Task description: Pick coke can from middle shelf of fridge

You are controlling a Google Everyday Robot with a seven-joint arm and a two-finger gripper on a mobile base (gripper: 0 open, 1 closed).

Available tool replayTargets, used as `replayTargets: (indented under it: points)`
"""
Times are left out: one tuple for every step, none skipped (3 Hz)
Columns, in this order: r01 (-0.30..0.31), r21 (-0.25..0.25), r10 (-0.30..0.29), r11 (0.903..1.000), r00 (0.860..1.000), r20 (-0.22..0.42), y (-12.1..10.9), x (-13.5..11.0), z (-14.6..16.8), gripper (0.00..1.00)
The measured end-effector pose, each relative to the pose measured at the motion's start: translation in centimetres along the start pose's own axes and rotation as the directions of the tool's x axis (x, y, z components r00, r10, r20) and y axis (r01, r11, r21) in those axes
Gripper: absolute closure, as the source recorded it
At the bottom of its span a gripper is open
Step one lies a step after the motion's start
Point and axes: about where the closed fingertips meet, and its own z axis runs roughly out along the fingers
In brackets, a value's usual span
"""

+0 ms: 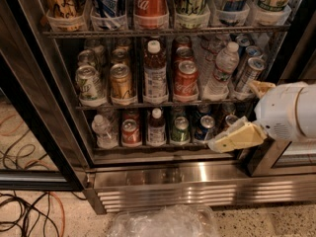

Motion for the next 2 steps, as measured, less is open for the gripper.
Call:
replayTargets:
  points:
    - [-0.038, 0.030, 0.035, 0.9988, 0.993, 0.113, 0.6, 0.9, 2.3, 0.00]
    - [-0.124, 0.075, 0.104, 0.9895, 0.969, 0.224, 0.8, 2.5, 4.6, 0.00]
